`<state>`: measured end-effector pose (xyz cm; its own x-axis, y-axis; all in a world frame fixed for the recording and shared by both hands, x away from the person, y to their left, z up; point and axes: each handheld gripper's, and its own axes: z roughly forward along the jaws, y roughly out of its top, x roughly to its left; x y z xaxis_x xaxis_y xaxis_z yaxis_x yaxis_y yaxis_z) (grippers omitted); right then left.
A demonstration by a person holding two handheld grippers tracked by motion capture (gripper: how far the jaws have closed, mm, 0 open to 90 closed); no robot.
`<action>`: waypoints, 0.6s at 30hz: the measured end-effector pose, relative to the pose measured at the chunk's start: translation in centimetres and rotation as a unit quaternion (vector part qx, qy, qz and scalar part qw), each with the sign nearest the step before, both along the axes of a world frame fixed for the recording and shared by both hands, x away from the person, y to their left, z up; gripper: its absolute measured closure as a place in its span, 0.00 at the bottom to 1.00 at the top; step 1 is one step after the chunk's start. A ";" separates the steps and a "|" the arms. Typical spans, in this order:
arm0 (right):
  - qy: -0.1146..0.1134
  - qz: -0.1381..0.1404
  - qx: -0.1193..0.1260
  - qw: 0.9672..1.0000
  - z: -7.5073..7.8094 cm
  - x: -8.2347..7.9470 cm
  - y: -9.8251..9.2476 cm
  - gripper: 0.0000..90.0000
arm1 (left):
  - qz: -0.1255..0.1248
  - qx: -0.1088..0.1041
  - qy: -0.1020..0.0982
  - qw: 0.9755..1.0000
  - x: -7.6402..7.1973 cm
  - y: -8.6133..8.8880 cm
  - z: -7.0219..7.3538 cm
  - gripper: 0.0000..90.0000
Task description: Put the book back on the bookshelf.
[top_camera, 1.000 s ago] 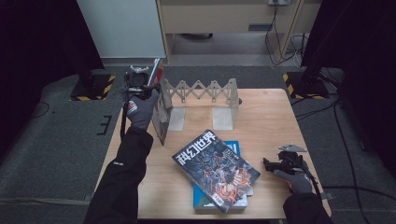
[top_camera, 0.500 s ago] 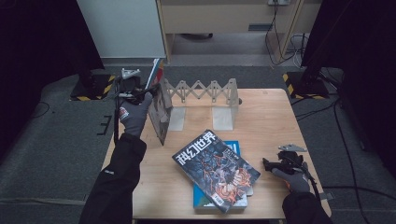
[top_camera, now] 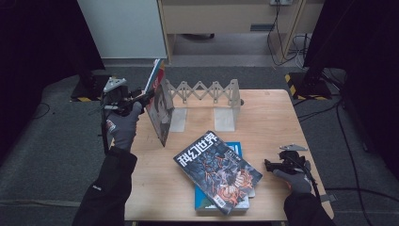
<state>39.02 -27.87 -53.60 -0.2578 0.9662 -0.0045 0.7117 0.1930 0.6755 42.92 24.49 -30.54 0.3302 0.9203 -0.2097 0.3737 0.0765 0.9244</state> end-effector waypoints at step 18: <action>-0.066 -0.028 0.071 0.995 4.7 -1.8 -0.2 0.23 | -0.022 -0.028 0.002 0.999 -5.2 2.4 -4.4 0.38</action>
